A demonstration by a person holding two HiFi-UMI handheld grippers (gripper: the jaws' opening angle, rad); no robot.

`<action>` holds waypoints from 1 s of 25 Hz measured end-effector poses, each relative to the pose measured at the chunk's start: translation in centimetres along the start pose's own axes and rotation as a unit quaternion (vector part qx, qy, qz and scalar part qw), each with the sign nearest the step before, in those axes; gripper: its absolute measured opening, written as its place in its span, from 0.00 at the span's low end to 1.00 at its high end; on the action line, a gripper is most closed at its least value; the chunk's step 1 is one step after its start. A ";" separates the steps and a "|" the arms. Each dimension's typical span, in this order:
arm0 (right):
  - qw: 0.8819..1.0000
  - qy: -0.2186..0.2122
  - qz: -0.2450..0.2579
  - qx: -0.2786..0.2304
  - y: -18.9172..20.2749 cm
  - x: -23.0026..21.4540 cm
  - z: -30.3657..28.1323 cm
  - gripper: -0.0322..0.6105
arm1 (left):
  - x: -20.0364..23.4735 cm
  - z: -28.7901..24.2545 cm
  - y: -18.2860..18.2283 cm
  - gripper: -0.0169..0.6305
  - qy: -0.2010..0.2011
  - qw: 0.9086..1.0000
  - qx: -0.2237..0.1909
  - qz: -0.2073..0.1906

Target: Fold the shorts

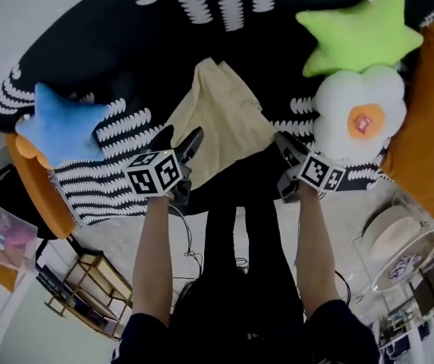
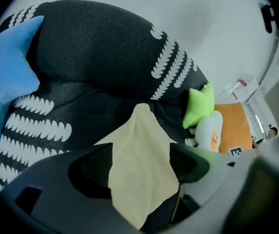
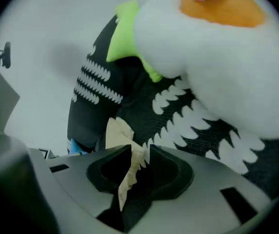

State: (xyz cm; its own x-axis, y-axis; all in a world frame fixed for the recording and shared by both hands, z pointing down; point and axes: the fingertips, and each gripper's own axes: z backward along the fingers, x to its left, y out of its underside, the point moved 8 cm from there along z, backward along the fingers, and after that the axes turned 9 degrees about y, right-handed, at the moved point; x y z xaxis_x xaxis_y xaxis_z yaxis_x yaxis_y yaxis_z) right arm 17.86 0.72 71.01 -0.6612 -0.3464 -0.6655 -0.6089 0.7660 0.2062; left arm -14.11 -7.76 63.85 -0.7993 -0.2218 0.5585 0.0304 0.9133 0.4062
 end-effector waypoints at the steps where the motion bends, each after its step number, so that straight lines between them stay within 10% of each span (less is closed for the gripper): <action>1: 0.999 0.008 -0.033 -0.019 0.3 -0.6 0.3 0.25 | -0.2 -0.5 0.3 0.59 0.001 1.000 0.008 -0.001; 6: 0.990 0.037 -0.135 -0.026 3.2 -4.2 0.6 0.11 | -2.9 -3.4 3.4 0.58 0.037 0.995 0.079 -0.045; 12: 0.990 -0.022 -0.140 -0.008 3.2 -0.9 -2.7 0.24 | -5.8 -5.7 5.6 0.57 0.078 0.988 0.118 -0.058; 15: 0.994 0.020 -0.108 -0.005 2.4 -0.1 -3.8 0.07 | -6.3 -6.4 5.9 0.55 0.081 0.988 0.122 -0.046; 25: 0.985 0.070 -0.102 -0.117 2.9 -2.1 3.6 0.07 | -7.1 -8.1 6.1 0.52 0.095 0.985 0.135 -0.045</action>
State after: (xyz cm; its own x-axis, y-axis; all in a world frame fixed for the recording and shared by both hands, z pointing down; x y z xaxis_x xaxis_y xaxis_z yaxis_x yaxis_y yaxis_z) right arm 19.05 5.66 70.43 -0.5590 -0.5634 -0.6084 -0.8087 0.5326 0.2498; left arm -3.38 -3.34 68.19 -0.6638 -0.3428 0.6647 -0.2165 0.9388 0.2680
